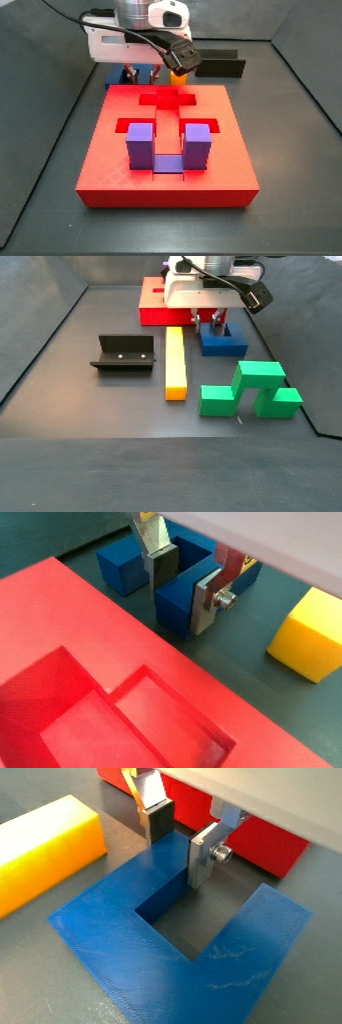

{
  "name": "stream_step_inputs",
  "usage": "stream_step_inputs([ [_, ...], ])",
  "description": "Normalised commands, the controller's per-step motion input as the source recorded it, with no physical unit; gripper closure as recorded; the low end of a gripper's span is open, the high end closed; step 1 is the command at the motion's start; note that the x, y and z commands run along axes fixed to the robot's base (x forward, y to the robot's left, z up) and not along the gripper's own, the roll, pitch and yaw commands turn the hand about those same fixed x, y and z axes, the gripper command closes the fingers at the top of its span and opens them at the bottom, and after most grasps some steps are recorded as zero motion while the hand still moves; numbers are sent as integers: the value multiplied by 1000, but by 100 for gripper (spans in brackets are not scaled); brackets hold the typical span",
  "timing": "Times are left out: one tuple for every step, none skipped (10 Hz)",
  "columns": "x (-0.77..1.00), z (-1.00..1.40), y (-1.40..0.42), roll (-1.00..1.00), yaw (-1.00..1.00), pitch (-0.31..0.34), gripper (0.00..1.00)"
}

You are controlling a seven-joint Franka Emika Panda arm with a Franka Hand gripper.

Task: Pick up the blue object. Move up. Place the blue object on the fixture. Regrasp the blue object. Move to above the board. Insert the blue object.
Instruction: Pick up the blue object.

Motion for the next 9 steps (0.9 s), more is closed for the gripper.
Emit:
stream_step_inputs([
  [0, 0, 0, 0, 0, 0, 100],
  [0, 0, 0, 0, 0, 0, 100],
  [0, 0, 0, 0, 0, 0, 100],
  [0, 0, 0, 0, 0, 0, 100],
  [0, 0, 0, 0, 0, 0, 100],
  [0, 0, 0, 0, 0, 0, 100],
  [0, 0, 0, 0, 0, 0, 100],
  [0, 0, 0, 0, 0, 0, 100],
  [0, 0, 0, 0, 0, 0, 100],
])
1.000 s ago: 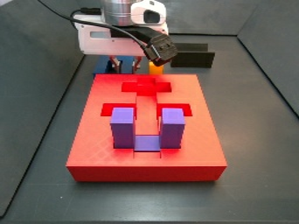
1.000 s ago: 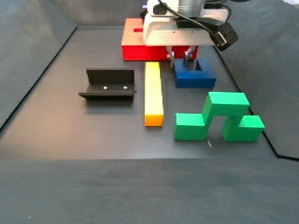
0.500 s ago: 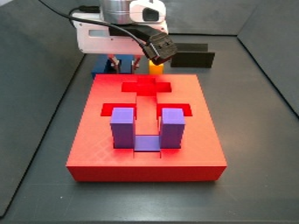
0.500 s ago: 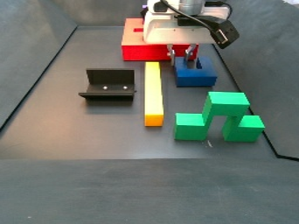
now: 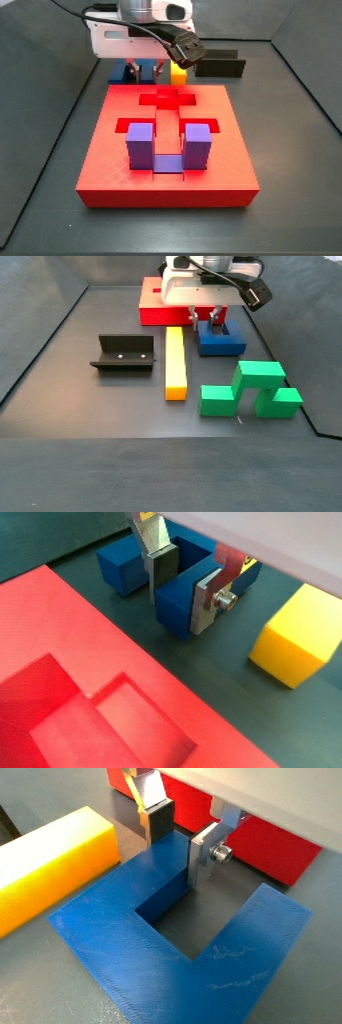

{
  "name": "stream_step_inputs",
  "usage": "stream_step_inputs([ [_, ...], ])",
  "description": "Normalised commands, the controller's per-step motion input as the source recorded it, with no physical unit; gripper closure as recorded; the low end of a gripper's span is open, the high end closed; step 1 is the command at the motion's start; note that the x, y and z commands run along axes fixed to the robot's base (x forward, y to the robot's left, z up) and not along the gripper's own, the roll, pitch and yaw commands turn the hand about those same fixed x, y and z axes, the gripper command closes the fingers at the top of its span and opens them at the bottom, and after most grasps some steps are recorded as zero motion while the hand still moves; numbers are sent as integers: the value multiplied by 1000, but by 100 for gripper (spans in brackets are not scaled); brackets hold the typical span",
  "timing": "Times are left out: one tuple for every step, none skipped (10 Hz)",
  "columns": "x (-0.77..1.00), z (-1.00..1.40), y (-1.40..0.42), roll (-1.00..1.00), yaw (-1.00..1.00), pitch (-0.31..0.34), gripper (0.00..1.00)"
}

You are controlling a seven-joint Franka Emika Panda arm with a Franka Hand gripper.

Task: Pick up the blue object. Move up. Place the blue object on the fixture. Regrasp the blue object. Move to above the board. Insert the blue object.
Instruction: Move up, then place the blue object on the fixture.

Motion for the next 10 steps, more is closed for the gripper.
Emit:
stream_step_inputs([
  [0, 833, 0, 0, 0, 0, 100],
  [2, 812, 2, 1, -24, 2, 100],
  [-31, 584, 6, -2, -25, 11, 100],
  [-10, 275, 2, -12, -18, -16, 100],
  [94, 0, 0, 0, 0, 0, 100],
  [11, 43, 0, -131, -54, 0, 100],
  [251, 714, 46, -746, 0, 0, 100],
  [460, 794, 86, -797, -46, 0, 100],
  [643, 751, 97, -817, -149, 0, 100],
  [763, 734, 97, -809, -200, 20, 100],
])
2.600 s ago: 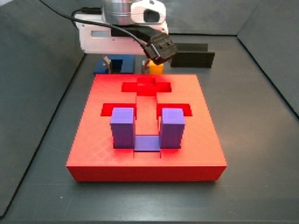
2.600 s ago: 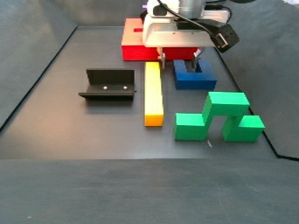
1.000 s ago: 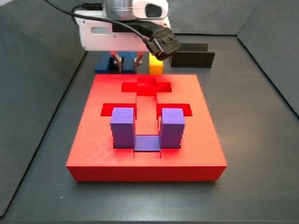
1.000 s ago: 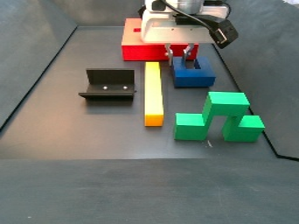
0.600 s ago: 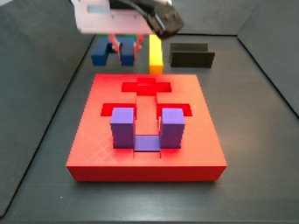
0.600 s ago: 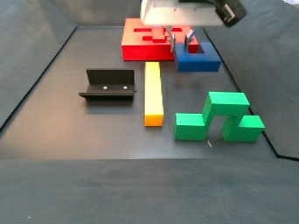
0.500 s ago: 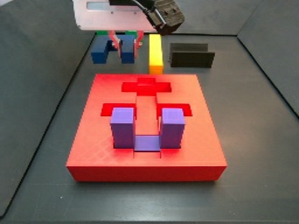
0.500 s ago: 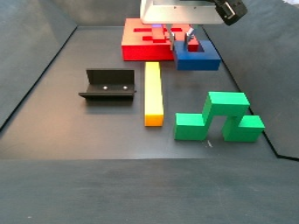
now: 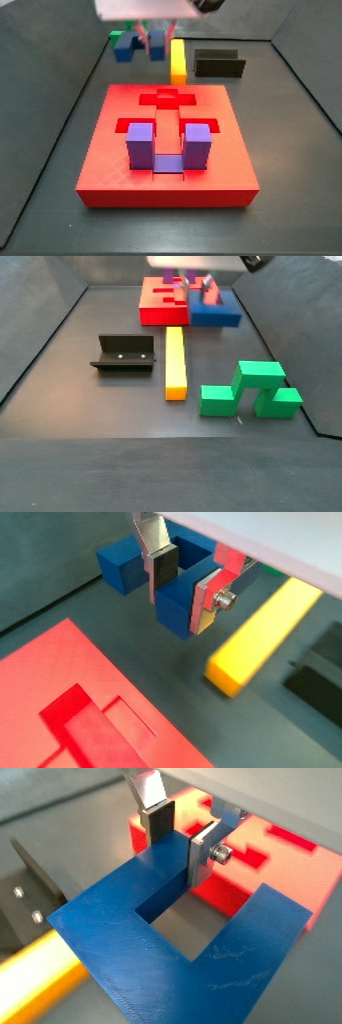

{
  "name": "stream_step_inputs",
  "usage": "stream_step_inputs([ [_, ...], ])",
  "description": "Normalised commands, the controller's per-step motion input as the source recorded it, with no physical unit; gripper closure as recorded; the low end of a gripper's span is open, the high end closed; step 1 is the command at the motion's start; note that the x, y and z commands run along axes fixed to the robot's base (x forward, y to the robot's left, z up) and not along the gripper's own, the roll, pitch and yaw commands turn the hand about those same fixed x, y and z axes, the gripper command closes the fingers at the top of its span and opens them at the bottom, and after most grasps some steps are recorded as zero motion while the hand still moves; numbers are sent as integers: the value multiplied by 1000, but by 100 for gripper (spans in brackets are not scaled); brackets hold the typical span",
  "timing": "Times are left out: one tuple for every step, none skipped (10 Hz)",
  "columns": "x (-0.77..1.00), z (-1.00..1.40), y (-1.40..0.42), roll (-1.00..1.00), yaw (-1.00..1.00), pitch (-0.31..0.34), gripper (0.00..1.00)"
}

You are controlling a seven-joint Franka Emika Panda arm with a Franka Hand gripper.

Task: Pick up the blue object. Move up. Place the blue object on the fixture. Regrasp the blue object. Move to above the board. Insert the blue object.
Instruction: Place the blue object on the fixture.

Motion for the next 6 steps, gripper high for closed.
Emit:
stream_step_inputs([
  [877, 709, 6, -729, -189, 106, 100],
  [929, 671, 0, -660, -171, 137, 100],
  [966, 643, 0, -631, -186, 123, 100],
  [991, 520, 0, -606, -186, 37, 100],
  [983, 346, 74, -620, -194, 0, 100],
  [986, 171, 146, -617, -189, -49, 100],
])
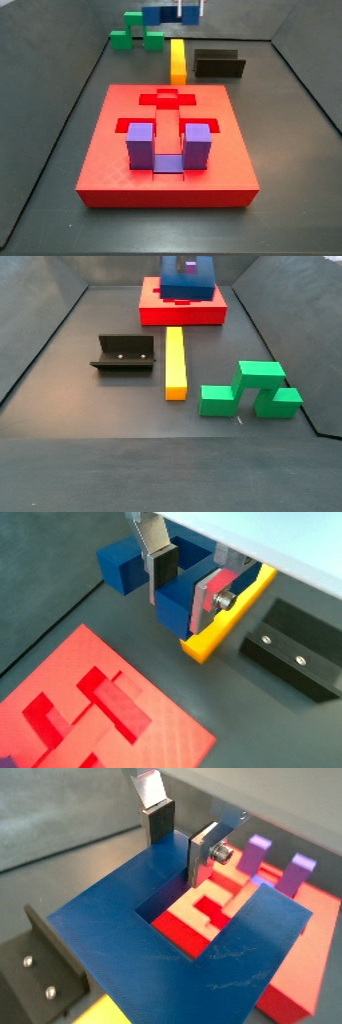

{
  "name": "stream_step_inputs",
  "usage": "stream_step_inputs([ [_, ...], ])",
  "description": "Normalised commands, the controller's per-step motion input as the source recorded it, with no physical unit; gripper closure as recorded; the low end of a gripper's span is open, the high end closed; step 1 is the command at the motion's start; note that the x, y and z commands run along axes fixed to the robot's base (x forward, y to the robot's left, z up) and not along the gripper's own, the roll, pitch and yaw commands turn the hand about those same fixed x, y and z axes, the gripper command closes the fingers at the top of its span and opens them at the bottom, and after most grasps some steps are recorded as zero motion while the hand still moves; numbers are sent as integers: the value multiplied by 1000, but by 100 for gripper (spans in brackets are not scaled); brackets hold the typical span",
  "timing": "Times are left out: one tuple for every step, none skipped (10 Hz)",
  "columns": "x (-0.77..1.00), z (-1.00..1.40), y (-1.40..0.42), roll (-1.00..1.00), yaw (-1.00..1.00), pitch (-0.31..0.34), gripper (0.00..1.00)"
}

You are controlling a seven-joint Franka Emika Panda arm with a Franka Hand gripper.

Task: Pick up the blue object. Move up. Place the blue object on the fixture. Regrasp the blue object. Move to above the board. Insert the blue object.
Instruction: Place the blue object on the fixture.

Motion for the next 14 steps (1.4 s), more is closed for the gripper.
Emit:
stream_step_inputs([
  [971, 114, 191, -626, -163, -100, 100],
  [949, 34, 246, -646, -151, -146, 100],
  [957, 0, 280, -620, -117, -151, 100],
  [906, 0, 366, -629, -89, -143, 100],
  [997, 0, 311, -509, -80, -40, 100],
  [1000, 0, 243, -377, -100, 0, 100],
  [1000, -77, 194, -254, -143, 111, 100],
  [914, -166, 157, -171, -163, 374, 100],
  [866, -189, 177, -146, -174, 471, 100],
  [929, -100, 137, -243, -174, 326, 100],
  [994, -57, 111, -351, -200, 120, 100],
  [1000, -54, 106, -360, -203, 94, 100],
  [1000, -51, 111, -360, -200, 94, 100],
  [986, -186, 166, -351, -154, 94, 100],
])
